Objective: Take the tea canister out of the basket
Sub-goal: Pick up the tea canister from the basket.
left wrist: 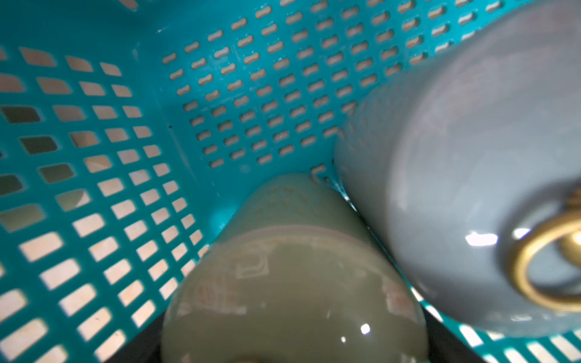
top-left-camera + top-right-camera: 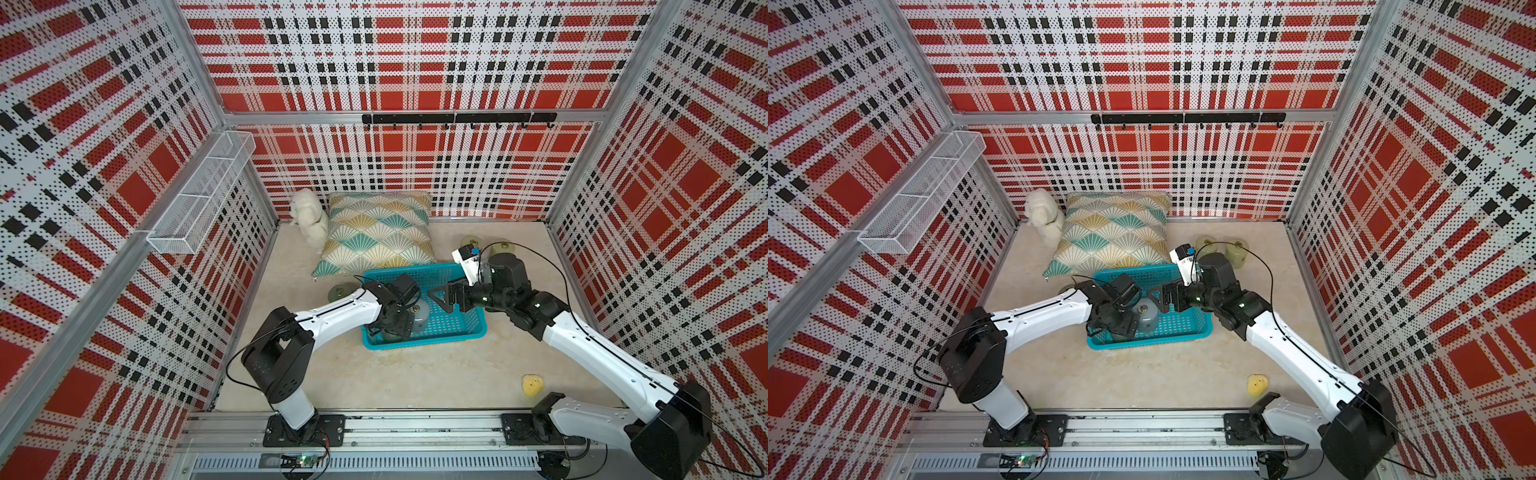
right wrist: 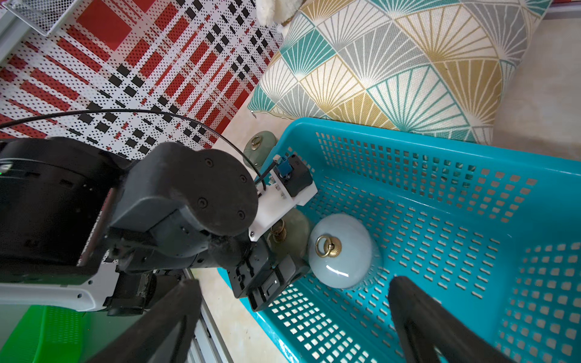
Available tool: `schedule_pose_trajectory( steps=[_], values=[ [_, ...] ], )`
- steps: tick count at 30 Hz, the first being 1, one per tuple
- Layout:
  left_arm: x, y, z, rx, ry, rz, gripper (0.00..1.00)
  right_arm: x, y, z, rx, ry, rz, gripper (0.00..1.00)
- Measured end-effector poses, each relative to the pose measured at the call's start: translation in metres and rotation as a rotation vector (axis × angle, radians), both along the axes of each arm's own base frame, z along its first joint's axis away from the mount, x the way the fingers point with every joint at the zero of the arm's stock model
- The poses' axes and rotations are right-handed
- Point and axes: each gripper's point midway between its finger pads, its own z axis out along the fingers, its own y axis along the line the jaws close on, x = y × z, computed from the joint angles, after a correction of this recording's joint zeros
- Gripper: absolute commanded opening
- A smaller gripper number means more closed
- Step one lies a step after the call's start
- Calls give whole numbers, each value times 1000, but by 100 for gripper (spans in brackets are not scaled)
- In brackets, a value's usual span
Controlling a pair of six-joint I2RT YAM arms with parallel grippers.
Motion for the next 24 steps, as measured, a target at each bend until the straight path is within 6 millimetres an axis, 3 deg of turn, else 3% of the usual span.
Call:
schedule_pose_trajectory(
  steps=[13, 18, 24],
  values=[
    [5, -2, -8, 0, 3, -5, 92, -4, -3, -18, -25, 34, 1, 100],
    [5, -1, -10, 2, 10, 0, 74, -4, -3, -18, -25, 34, 0, 100],
    [5, 3, -6, 18, 20, 5, 73, -4, -3, -17, -25, 33, 0, 100]
  ],
)
